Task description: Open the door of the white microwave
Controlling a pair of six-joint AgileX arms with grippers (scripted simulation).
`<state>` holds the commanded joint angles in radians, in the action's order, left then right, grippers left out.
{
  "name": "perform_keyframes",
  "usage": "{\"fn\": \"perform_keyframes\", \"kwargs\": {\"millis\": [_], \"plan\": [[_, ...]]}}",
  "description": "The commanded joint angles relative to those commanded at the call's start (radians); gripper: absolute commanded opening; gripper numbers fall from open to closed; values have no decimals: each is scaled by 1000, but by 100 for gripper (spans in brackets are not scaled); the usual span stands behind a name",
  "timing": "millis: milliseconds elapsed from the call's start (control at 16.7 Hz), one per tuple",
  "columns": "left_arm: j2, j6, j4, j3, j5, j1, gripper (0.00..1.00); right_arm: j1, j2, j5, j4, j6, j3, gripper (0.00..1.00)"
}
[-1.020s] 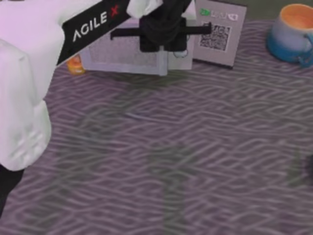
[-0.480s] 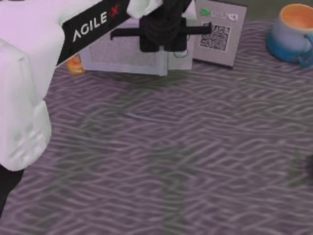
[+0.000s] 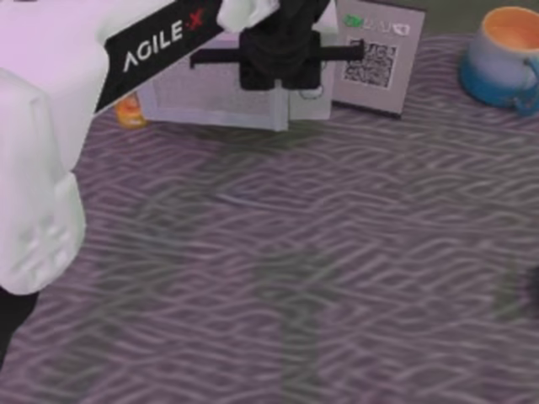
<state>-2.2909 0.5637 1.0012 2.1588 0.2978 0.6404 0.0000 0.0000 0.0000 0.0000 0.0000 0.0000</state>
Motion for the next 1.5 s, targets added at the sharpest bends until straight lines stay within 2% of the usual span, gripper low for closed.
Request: {"fn": "perform_keyframes", "kwargs": {"millis": [420, 1500], "plan": [[107, -85, -90, -168, -35, -10, 0, 0, 0, 0, 0, 0, 0, 100], [107, -85, -90, -169, -35, -10, 0, 0, 0, 0, 0, 0, 0, 100]]}}
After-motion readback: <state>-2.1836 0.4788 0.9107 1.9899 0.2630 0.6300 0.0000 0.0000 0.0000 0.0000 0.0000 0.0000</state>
